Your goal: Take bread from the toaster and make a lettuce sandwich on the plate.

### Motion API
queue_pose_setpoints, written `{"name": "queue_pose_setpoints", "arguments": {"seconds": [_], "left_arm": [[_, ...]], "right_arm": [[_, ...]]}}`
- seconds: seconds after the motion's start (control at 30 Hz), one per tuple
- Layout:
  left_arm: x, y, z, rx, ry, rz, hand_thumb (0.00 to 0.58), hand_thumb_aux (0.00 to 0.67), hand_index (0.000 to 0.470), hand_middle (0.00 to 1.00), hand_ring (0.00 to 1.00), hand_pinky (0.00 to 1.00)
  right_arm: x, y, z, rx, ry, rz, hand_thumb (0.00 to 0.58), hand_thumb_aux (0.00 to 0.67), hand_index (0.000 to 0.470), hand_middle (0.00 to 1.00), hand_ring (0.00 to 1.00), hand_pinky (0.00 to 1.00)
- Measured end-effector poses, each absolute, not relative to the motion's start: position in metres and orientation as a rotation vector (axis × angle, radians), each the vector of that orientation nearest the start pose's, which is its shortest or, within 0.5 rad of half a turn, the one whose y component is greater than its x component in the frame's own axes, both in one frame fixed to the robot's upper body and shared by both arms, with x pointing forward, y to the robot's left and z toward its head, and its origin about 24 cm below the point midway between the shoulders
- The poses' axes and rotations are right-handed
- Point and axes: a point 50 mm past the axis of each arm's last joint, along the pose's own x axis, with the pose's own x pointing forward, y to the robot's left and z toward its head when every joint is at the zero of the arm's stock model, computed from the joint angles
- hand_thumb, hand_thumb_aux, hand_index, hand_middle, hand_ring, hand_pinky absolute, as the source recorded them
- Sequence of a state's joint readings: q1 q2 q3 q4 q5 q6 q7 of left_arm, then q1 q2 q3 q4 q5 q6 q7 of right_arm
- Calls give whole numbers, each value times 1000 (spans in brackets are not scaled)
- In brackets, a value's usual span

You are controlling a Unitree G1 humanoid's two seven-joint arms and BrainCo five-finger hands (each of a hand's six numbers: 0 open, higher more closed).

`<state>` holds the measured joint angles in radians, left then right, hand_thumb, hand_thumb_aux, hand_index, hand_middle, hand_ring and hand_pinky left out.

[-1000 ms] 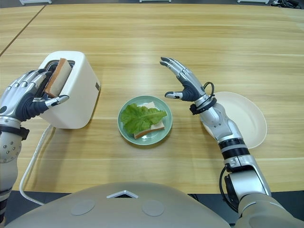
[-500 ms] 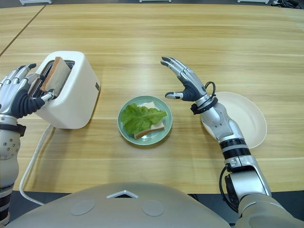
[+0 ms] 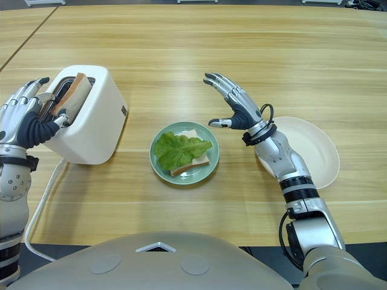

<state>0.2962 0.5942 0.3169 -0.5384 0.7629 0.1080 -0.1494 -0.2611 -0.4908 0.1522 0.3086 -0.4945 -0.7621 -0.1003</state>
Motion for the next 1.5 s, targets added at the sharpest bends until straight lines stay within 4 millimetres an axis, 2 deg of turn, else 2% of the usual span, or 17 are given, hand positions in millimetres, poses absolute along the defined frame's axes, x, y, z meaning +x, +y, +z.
{"name": "queue_pose_setpoints", "arguments": {"seconds": [0.2,0.3,0.4,0.57,0.7,0.83,0.93,1.1,1.17,1.27,1.5], "left_arm": [[190,272,155,1423,-100,225,580,670,470,0,0,0],[188,278,169,1414,-168,309,580,670,470,0,0,0],[182,279,200,1427,-326,455,580,670,470,0,0,0],[176,266,227,1443,-536,522,580,670,470,0,0,0],[176,255,231,1434,-615,496,580,670,470,0,0,0],[175,238,239,1278,-730,429,580,670,470,0,0,0],[182,223,232,1137,-741,300,580,670,470,0,0,0],[194,194,231,1021,-795,157,580,670,470,0,0,0],[198,183,228,907,-787,79,580,670,470,0,0,0],[205,166,214,746,-723,-65,580,670,470,0,0,0],[225,139,167,552,-497,-334,580,670,470,0,0,0]], "right_arm": [[275,-168,96,-902,-682,391,0,0,0,0,0,0],[275,-168,96,-901,-684,390,0,0,0,0,0,0],[275,-168,96,-896,-690,387,0,0,0,0,0,0],[275,-167,97,-892,-693,383,0,0,0,0,0,0],[276,-168,96,-892,-689,381,0,0,0,0,0,0],[278,-168,96,-893,-686,379,0,0,0,0,0,0],[278,-169,95,-890,-682,377,0,0,0,0,0,0],[280,-167,96,-884,-688,374,0,0,0,0,0,0],[281,-167,97,-884,-694,374,0,0,0,0,0,0],[282,-166,98,-881,-697,374,0,0,0,0,0,0],[287,-168,97,-881,-673,357,0,0,0,0,0,0]]}}
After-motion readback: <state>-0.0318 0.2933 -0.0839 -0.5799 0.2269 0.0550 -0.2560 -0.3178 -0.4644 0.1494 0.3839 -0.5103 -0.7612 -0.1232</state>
